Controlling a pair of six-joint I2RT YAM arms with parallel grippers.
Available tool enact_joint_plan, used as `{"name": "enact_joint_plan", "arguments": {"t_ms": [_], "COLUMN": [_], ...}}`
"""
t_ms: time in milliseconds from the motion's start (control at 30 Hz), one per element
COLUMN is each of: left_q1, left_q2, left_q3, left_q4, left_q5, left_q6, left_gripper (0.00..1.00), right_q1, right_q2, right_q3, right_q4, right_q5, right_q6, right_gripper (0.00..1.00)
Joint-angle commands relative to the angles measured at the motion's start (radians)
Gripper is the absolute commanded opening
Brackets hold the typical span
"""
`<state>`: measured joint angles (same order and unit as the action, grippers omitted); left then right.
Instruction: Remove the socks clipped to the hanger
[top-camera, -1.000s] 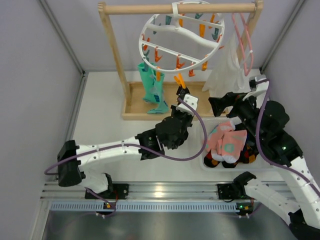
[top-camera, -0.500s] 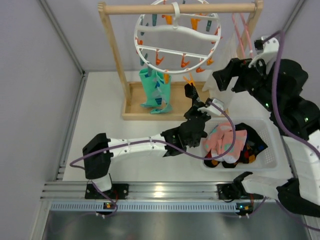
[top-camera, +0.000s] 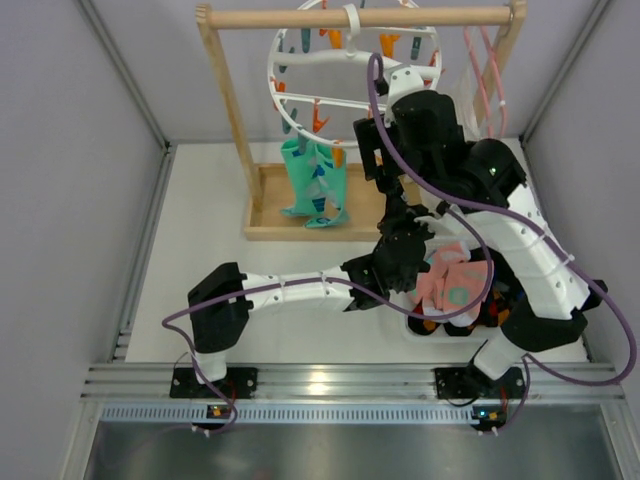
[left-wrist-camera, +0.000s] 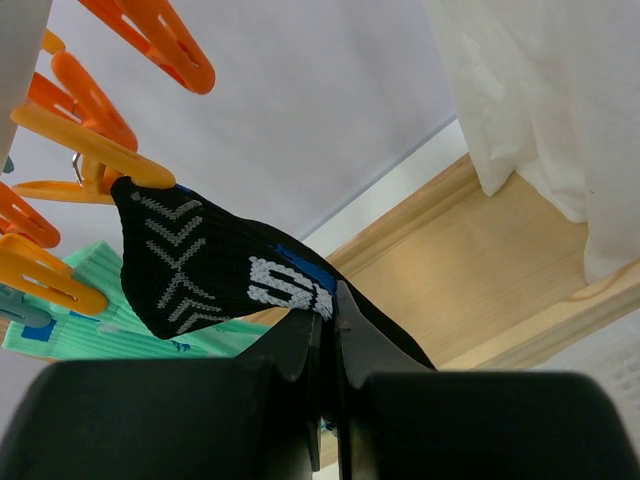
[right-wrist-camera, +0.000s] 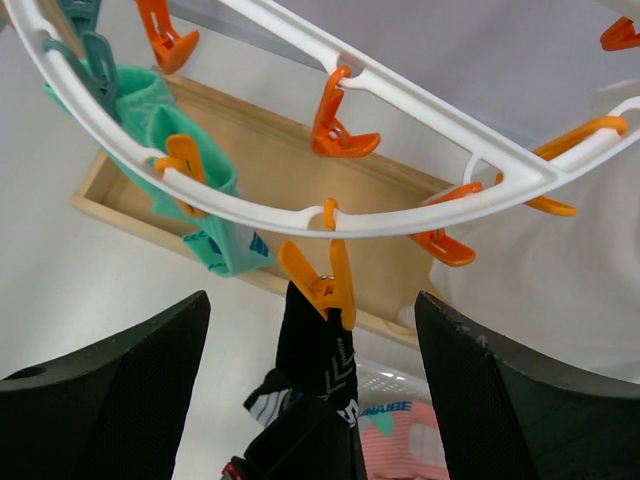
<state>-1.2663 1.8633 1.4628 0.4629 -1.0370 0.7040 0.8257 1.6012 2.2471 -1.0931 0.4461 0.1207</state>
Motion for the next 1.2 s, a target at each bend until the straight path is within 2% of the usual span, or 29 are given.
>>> {"name": "enact_joint_plan", "arguments": {"t_ms": [0,267,467,700,900,1167], "left_q1": [-0.015,-0.015,-0.015,-0.016,-0.016,-0.015], "left_q2": [0.016,0.004,-0.01,-0.026,-0.027,-0.032], "left_q3": [0.033,0.028,0.022,0.01,0.013,0.013], "left_q4": [0.026,0.026,0.025,0.025,0.025,0.025], "left_q5": [0.028,0.037,0.038,0.045,0.048,0.051], "left_q6": [0.031,0.025,0.026,0.017,0.017,0.014], "left_gripper": [0.0,0.0,0.0,0.0,0.0,0.0], "right_q1": [0.035,0.062,0.066,0.067,0.069,0.069], "right_q2": [0.019,0.0,0.012,0.011,0.048,0.06], "right_q3": [0.049,-0.062,-0.116,-0.168,-0.158,-0.169], "right_q4": [-0.071,0.022,0.084,0.196,0.211,0.249], "right_q5": [0.163,0.183,0.154,0.221,0.224,0.281], "right_q6": [-0.055,-0.171,-0.197,-0.231,-0.245,-0.279], "right_gripper": [0.79,0.72,0.69,0.61,0.6,0.51]}}
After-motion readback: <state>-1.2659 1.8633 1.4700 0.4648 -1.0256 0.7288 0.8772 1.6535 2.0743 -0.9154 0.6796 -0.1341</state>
